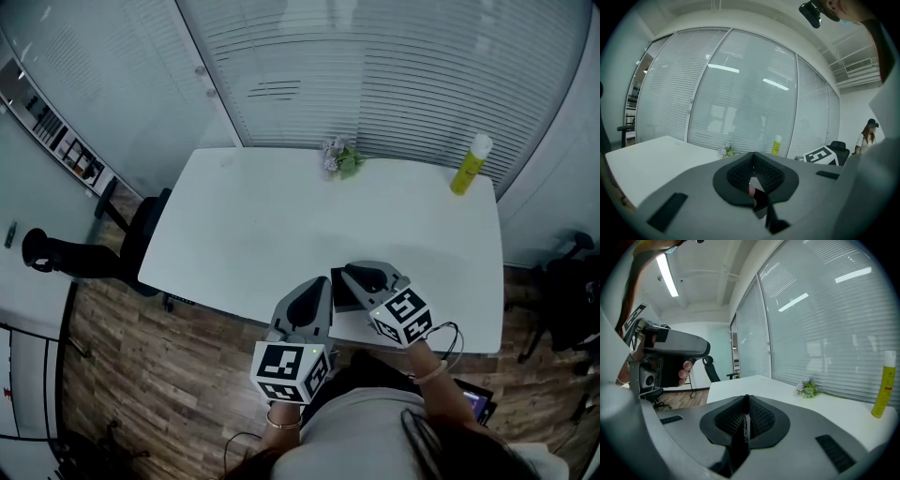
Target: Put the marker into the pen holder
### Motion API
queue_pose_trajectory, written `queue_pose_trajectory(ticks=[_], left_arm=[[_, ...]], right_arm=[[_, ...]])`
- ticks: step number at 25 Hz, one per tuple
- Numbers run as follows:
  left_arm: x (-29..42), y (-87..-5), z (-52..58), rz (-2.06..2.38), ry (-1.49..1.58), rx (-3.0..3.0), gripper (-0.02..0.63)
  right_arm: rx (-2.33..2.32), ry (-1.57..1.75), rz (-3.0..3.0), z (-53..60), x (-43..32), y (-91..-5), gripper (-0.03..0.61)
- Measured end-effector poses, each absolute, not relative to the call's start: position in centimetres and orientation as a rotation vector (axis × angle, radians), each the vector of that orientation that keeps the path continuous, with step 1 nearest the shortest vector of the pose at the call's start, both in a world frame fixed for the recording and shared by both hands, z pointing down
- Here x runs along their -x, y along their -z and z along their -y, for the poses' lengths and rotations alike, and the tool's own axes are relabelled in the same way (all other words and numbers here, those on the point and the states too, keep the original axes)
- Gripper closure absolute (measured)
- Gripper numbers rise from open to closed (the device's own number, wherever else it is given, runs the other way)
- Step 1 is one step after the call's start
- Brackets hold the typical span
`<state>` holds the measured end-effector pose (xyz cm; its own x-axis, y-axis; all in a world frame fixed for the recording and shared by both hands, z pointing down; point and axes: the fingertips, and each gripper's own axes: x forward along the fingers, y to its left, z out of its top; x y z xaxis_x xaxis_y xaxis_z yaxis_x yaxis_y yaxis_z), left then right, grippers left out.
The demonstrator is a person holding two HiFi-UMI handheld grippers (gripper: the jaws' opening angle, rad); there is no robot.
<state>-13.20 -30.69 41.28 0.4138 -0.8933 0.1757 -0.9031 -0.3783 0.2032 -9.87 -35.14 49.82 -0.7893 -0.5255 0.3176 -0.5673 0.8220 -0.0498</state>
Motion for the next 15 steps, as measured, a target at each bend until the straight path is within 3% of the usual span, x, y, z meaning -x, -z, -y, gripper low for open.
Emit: queue_pose_trajectory(ticks=[15], left_arm=[[13.5, -41.6, 31.6, 1.559, -0.062, -2.405, 0.595]], right_arm=[[-0.744, -0.214, 2.521, 35.2, 10.5, -53.0, 0.528]])
